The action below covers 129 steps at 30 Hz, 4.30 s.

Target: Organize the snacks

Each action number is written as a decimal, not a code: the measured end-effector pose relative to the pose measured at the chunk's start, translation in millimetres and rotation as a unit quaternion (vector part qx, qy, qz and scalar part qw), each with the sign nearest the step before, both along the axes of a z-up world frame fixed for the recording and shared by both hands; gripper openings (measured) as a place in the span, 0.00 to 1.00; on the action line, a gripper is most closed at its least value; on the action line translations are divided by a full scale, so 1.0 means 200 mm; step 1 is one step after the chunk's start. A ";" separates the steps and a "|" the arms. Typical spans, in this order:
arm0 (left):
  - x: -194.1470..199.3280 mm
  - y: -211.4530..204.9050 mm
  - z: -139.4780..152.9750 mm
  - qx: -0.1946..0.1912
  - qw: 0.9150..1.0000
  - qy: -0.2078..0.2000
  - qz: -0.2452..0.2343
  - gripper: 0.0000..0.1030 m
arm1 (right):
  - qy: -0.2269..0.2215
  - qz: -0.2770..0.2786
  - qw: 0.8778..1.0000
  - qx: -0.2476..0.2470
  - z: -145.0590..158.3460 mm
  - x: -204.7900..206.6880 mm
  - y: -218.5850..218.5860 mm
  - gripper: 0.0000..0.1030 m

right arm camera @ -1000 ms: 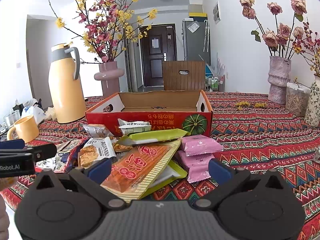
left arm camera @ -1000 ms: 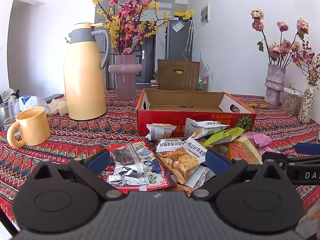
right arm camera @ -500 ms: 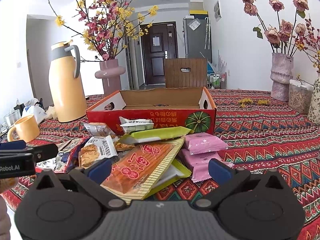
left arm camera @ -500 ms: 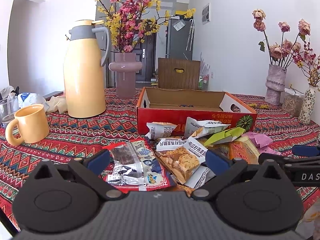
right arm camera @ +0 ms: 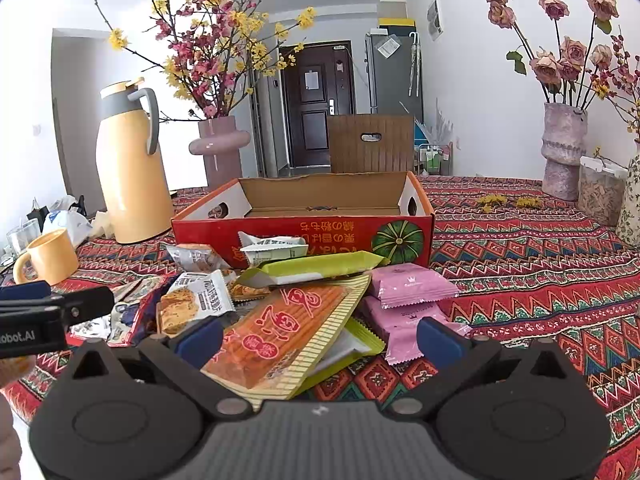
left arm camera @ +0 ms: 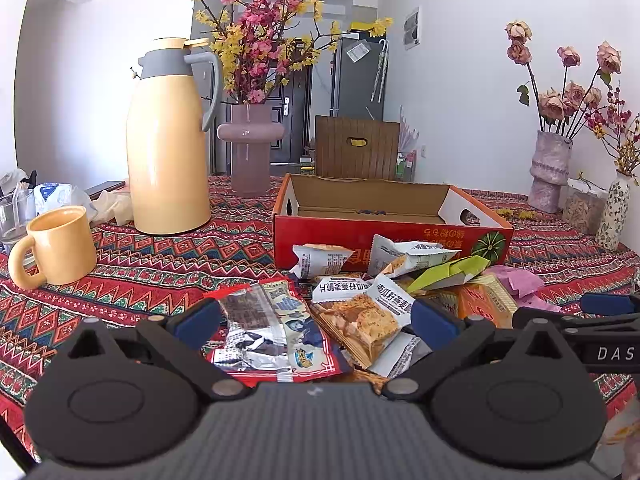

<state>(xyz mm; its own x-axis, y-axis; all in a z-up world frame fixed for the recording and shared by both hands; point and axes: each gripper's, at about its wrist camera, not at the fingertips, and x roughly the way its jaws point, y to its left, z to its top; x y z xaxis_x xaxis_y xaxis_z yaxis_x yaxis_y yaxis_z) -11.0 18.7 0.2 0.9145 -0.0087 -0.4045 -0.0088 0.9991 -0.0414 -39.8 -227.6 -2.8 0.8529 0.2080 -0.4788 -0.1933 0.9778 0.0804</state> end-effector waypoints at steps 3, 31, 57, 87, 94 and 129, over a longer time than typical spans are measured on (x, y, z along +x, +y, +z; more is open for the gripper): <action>0.00 0.01 0.00 -0.003 1.000 0.000 0.001 1.00 | 0.002 -0.002 1.000 -0.001 0.00 0.01 0.00 1.00; 0.08 0.14 -0.03 -0.032 0.999 0.020 0.017 1.00 | 0.157 -0.011 0.988 -0.004 -0.07 0.47 0.16 0.79; 0.17 0.18 -0.03 -0.060 0.996 0.068 0.018 1.00 | 0.087 0.009 0.996 0.023 -0.03 0.28 -0.03 0.40; 0.54 0.14 -0.11 -0.044 0.972 0.208 0.100 0.89 | 0.018 -0.008 0.995 0.096 0.01 0.25 -0.32 0.40; 0.55 0.16 -0.12 -0.061 0.969 0.221 0.089 0.63 | 0.022 -0.005 0.995 0.101 0.00 0.27 -0.32 0.40; 0.73 0.05 0.35 -0.016 0.998 0.063 0.019 0.60 | -0.027 0.008 0.993 0.116 0.26 0.67 -0.21 0.40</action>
<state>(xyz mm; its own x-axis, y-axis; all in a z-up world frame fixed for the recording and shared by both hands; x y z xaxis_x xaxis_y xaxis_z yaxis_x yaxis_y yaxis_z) 134.2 28.7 70.9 0.8563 0.0107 -0.5163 -0.0547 0.9960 -0.0701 94.7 -270.0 48.5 0.8718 0.3214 -0.3698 -0.2196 0.9310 0.2914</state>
